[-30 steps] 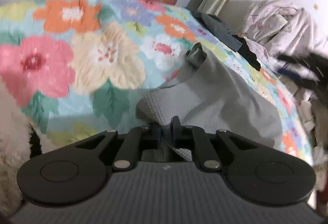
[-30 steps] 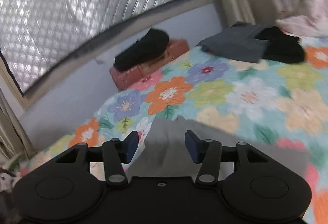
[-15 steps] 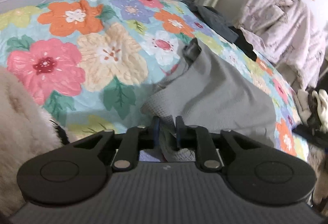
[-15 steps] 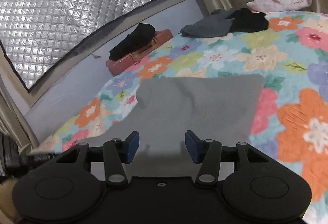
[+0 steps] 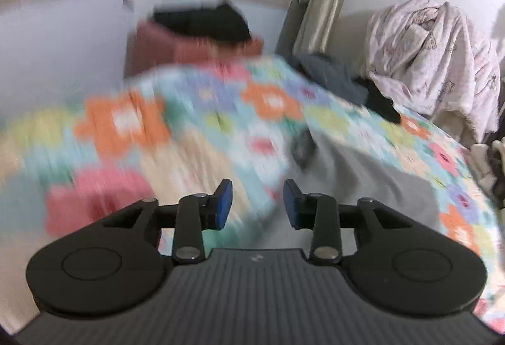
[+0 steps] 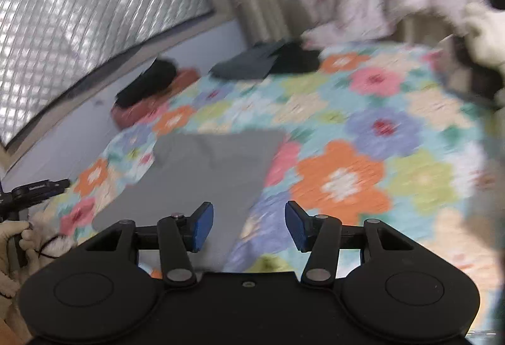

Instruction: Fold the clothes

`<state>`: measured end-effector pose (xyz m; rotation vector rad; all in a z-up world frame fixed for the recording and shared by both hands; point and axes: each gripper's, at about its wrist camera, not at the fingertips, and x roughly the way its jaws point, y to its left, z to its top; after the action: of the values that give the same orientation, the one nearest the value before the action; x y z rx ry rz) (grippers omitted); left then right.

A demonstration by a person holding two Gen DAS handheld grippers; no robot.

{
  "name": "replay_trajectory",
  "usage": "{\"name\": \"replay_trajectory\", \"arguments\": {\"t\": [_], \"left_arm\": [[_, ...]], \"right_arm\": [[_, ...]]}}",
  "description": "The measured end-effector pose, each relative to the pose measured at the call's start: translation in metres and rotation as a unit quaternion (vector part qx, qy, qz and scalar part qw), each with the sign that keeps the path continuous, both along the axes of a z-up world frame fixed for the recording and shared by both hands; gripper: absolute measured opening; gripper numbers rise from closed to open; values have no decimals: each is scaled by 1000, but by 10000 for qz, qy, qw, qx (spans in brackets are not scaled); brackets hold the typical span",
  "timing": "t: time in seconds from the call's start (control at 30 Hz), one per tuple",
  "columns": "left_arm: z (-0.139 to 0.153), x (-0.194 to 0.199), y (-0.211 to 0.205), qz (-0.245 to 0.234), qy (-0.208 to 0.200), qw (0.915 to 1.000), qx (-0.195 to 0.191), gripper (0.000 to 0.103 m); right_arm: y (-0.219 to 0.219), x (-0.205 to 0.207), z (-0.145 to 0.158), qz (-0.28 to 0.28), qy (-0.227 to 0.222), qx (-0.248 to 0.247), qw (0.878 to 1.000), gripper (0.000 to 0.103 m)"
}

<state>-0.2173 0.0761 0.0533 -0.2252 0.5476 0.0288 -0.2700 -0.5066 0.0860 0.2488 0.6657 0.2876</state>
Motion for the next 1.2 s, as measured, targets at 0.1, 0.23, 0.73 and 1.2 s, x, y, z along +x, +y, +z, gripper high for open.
{"name": "replay_trajectory", "arguments": {"t": [0.1,0.23,0.73,1.2], "left_arm": [[42,13,22,-100,-489,9944,933,41],[106,24,64,-7,-882,9827,1628,41],[358,-28,198,1485,-961,8552,4873,54],[147,-32,152,-484,834,9687,2288,58]], "right_arm": [[-23,-15,28,-265,-231,-16,9994,56],[-34,-23,42,-333,-378,-77,9987,56],[44,34,-21,506,85,894,9947,56],[100,46,-98,774,656,549,9933,57]]}}
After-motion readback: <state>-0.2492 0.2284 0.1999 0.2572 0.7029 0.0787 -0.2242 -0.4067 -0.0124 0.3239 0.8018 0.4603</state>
